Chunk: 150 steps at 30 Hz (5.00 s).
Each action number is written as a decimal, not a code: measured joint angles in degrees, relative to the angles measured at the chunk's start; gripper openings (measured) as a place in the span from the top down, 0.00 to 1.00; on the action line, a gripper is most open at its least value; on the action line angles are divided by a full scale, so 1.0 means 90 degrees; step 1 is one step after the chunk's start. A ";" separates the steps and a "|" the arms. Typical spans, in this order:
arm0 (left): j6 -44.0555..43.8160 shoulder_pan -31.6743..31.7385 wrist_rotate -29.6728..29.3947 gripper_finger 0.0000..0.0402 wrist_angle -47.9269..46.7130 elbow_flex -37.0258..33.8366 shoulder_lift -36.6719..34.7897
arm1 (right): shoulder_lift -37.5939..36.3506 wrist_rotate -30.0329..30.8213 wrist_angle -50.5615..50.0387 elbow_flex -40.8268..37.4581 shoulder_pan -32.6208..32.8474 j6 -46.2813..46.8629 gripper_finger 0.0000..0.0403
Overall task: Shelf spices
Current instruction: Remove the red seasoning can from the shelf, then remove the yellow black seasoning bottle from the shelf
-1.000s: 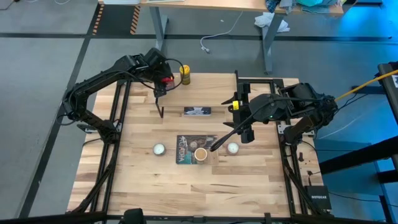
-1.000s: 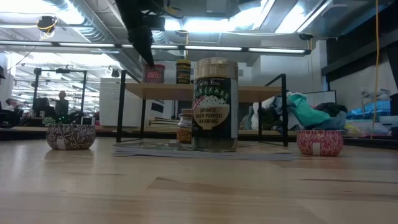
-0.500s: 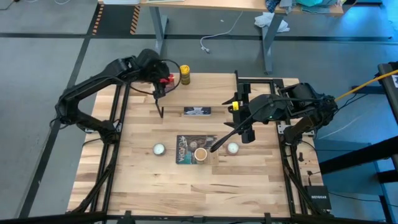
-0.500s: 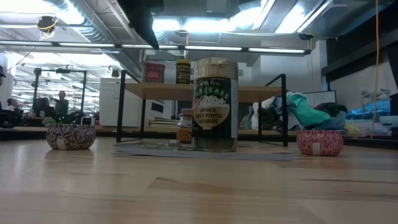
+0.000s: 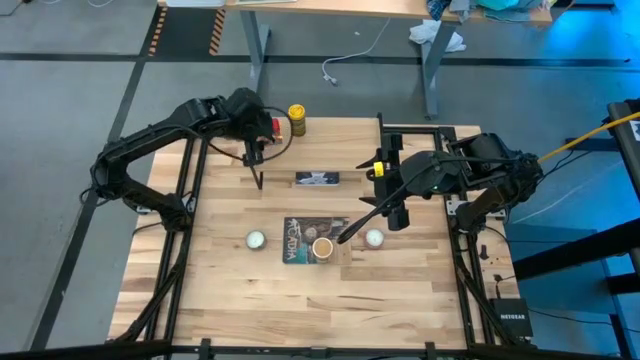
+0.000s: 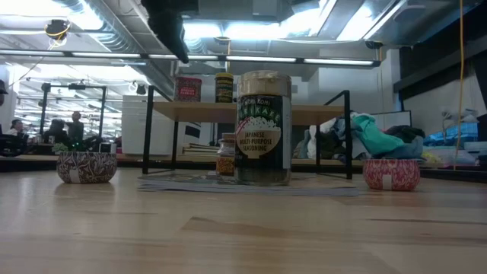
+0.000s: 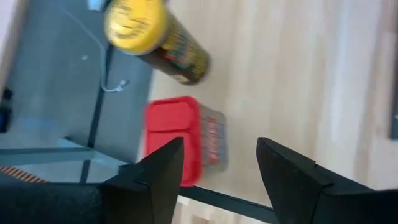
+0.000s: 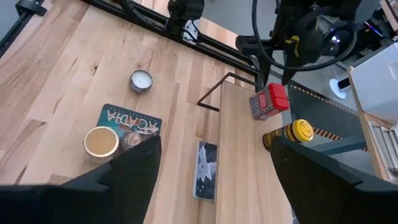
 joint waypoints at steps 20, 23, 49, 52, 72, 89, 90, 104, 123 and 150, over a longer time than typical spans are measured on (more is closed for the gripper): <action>-0.0196 0.0613 0.0023 0.06 0.0388 0.0005 0.0633 | 0.0012 -0.0111 0.0004 0.0000 0.0002 0.0178 0.24; -0.0191 0.0727 0.0177 0.06 0.0481 0.0005 0.0775 | 0.0015 -0.0116 0.0007 0.0000 0.0005 0.0178 0.24; -0.0022 0.0808 0.0625 0.52 0.0060 0.0002 0.1105 | 0.0017 -0.0118 -0.0001 0.0000 0.0002 0.0284 0.24; -0.0026 0.0742 0.0638 0.52 0.0052 0.0017 0.0869 | 0.0017 -0.0118 -0.0005 0.0000 0.0002 0.0292 0.24; -0.1866 -0.1376 0.1857 0.52 -0.0821 0.0625 -0.1181 | 0.0017 -0.0118 0.0016 0.0000 0.0002 0.0290 0.24; -0.2955 -0.3476 0.0656 0.52 0.0053 -0.1591 0.0033 | 0.0017 -0.0116 0.0138 0.0000 0.0002 0.0273 0.24; -0.2990 -0.3494 0.0655 0.52 0.0123 -0.1749 0.0055 | 0.0017 -0.0118 0.0138 0.0000 0.0002 0.0271 0.24; -0.3166 -0.3370 0.0457 0.52 0.1556 -0.3624 0.0059 | 0.0017 -0.0119 0.0131 0.0000 0.0002 0.0270 0.24; -0.2860 -0.2984 0.0651 0.52 0.2976 -0.4541 0.0059 | 0.0017 -0.0118 0.0130 0.0000 0.0002 0.0271 0.24; -0.3670 -0.3380 0.0060 0.17 0.2545 -0.3318 -0.1275 | 0.0019 -0.0118 0.0099 0.0000 0.0002 0.0271 0.24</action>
